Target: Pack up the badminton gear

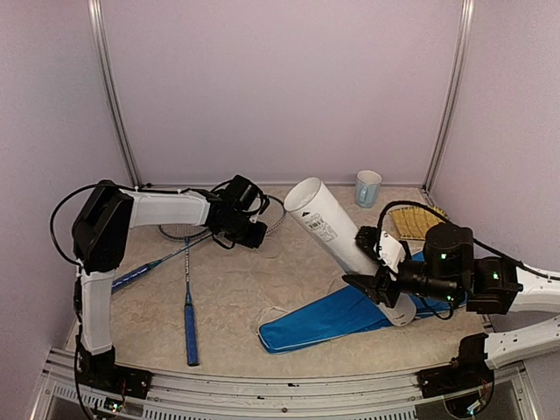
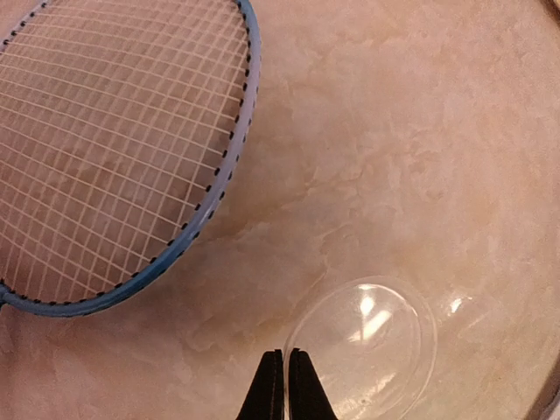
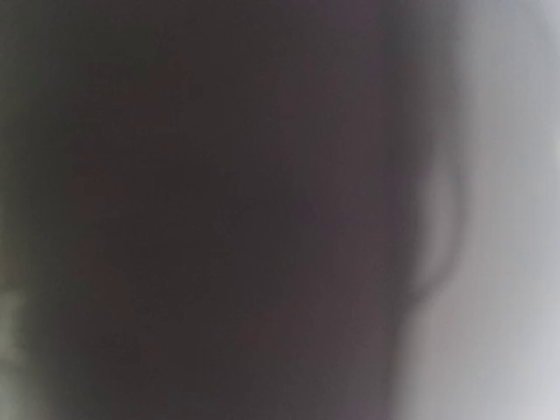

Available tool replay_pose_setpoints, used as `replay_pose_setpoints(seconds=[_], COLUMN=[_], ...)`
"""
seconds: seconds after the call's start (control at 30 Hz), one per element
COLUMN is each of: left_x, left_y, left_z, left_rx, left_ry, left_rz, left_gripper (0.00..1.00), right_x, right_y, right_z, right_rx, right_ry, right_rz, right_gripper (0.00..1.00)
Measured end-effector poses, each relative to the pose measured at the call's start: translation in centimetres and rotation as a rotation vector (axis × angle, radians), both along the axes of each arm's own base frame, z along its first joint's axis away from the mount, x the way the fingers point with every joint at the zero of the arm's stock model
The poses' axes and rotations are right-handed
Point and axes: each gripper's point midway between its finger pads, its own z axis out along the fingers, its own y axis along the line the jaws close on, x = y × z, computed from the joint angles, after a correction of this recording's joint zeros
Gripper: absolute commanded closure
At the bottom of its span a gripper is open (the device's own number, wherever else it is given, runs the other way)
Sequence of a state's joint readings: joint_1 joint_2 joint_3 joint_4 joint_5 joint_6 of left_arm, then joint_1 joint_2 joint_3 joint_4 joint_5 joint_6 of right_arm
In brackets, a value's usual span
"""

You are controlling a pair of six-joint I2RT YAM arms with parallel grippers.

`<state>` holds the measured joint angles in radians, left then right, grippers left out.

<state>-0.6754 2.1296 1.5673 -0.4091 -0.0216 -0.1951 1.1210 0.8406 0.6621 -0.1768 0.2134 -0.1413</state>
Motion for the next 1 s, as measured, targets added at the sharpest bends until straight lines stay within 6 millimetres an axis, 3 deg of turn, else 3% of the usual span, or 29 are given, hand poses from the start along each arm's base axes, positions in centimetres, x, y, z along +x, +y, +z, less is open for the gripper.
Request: replay_pose_setpoints(seconds=[0.23, 0.4, 0.5, 0.67, 0.77, 0.9, 1.0], left_x=[-0.2, -2.2, -4.8, -10.1, -13.9, -19.1, -22.1], left_y=[3.3, 4.6, 5.3, 6.6, 7.1, 6.1, 5.1], left_z=[8.5, 12.4, 16.1, 25.0, 29.4, 32.8, 33.8], left_rx=[-0.25, -0.363, -0.445, -0.607, -0.673, -0.733, -0.758], left_ry=[-0.105, -0.149, -0.197, -0.366, -0.465, -0.532, -0.544], left_rz=[0.048, 0.023, -0.028, -0.159, -0.261, -0.413, -0.502], left_gripper=[1.0, 1.0, 1.0, 1.0, 1.0, 1.0, 1.0], right_x=[0.0, -0.5, -0.8, -1.2, -1.6, -1.6, -1.4], right_y=[1.0, 1.7, 2.1, 2.5, 2.9, 3.5, 4.2], right_z=[0.3, 0.9, 1.2, 0.9, 0.6, -0.6, -1.3], right_rx=[-0.008, 0.006, 0.01, -0.013, -0.032, -0.076, -0.118], right_ry=[-0.022, -0.049, -0.065, -0.086, -0.096, -0.1, -0.092], right_rz=[0.038, 0.088, 0.12, 0.166, 0.203, 0.23, 0.239], right_gripper=[0.47, 0.48, 0.48, 0.5, 0.5, 0.51, 0.53])
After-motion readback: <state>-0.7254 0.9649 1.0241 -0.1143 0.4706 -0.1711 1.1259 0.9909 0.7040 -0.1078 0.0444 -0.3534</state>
